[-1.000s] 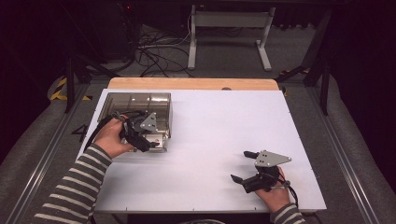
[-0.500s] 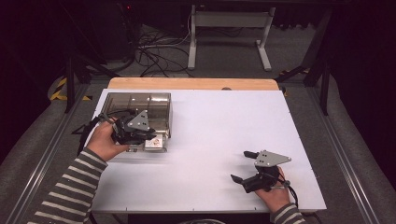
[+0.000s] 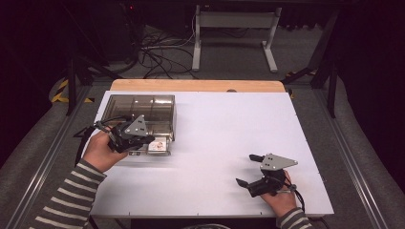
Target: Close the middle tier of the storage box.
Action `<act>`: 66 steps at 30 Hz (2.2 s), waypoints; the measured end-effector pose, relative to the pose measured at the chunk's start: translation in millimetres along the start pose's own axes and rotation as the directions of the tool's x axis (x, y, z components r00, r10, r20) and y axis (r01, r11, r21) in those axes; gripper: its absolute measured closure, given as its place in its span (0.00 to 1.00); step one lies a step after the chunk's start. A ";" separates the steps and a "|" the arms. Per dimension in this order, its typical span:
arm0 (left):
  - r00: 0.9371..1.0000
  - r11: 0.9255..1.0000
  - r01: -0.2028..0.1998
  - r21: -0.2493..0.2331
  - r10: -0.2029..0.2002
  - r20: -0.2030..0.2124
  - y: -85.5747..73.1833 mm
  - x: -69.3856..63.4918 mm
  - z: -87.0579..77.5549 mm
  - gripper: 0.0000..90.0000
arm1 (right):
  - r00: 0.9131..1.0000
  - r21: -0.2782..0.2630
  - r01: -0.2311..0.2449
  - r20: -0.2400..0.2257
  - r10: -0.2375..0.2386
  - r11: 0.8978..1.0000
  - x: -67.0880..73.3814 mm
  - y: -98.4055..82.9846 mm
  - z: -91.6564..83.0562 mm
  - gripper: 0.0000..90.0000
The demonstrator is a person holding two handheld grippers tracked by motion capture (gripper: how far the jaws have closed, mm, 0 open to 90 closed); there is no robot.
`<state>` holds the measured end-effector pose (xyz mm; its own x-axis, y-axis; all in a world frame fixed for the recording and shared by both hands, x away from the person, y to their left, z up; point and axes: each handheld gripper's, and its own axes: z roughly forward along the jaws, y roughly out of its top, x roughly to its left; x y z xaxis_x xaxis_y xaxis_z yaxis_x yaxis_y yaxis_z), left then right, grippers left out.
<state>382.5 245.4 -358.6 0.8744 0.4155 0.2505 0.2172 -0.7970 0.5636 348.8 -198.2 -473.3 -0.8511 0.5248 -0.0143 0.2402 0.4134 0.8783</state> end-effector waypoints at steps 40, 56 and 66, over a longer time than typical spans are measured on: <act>0.965 0.965 0.262 0.008 -0.262 -0.004 -57.1 -13.8 -13.9 1.00 | 1.000 0.008 0.006 0.003 -0.006 1.000 0.7 0.0 0.6 0.02; 0.947 0.947 0.318 0.034 -0.316 -0.049 -84.3 -20.0 -10.1 1.00 | 1.000 0.009 0.009 0.002 -0.009 1.000 0.6 -0.1 0.4 0.02; 0.936 0.935 0.348 0.065 -0.344 -0.071 -93.3 -18.0 -9.3 1.00 | 1.000 0.008 0.008 0.001 -0.008 1.000 0.5 -0.1 0.4 0.02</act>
<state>342.4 316.3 -408.3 0.7133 0.6942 0.0968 0.5358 -0.6291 0.5632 348.5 -197.7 -473.6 -0.8524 0.5224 -0.0217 0.2373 0.4235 0.8743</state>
